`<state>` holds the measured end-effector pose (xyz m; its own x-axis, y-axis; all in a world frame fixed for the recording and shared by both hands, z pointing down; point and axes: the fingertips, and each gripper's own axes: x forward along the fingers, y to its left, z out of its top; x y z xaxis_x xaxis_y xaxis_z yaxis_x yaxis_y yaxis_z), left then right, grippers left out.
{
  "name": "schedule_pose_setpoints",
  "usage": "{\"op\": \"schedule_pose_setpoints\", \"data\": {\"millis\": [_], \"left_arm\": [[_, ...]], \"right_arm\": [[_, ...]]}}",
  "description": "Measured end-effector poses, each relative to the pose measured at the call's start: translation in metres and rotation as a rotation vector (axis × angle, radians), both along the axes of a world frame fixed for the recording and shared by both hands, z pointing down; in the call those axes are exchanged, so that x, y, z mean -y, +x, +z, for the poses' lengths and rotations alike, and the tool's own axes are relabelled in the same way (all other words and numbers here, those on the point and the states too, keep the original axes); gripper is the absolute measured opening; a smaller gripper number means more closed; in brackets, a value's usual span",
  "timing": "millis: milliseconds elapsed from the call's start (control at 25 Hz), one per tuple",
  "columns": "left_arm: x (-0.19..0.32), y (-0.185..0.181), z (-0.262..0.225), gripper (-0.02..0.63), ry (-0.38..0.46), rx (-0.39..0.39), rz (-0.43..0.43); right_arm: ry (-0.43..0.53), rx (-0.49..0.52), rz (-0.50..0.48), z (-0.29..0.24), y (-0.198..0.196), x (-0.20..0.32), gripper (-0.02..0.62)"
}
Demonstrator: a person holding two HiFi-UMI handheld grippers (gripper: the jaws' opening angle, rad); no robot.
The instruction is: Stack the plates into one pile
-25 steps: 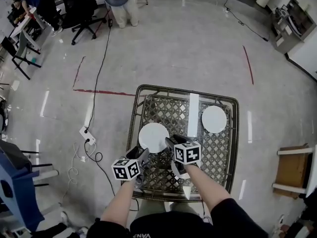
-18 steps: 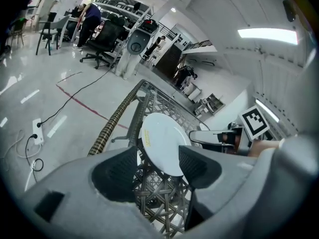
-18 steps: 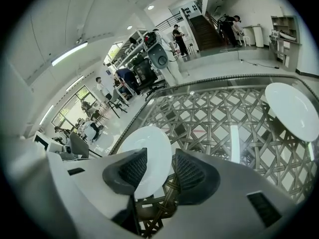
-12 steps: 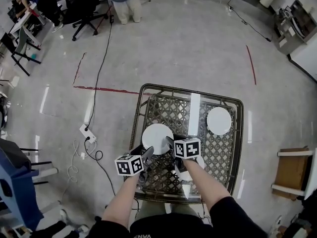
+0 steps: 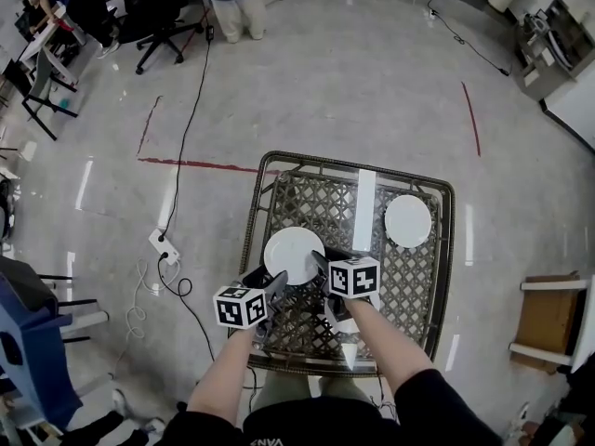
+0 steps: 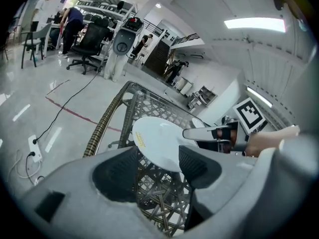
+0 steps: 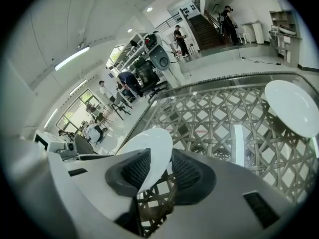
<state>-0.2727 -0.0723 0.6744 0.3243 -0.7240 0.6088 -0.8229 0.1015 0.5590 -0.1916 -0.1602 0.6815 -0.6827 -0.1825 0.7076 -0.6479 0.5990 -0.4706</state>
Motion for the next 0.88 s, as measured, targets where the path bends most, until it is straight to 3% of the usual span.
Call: {"op": "schedule_pose_setpoints", "data": {"millis": [360, 880], "left_arm": [[-0.009, 0.038, -0.030, 0.253, 0.057, 0.039, 0.070], [-0.040, 0.157, -0.033, 0.253, 0.039, 0.040, 0.218]], "right_arm": [[0.050, 0.025, 0.030, -0.032, 0.046, -0.018, 0.133], [0.065, -0.017, 0.114, -0.041, 0.173, -0.062, 0.133]]}}
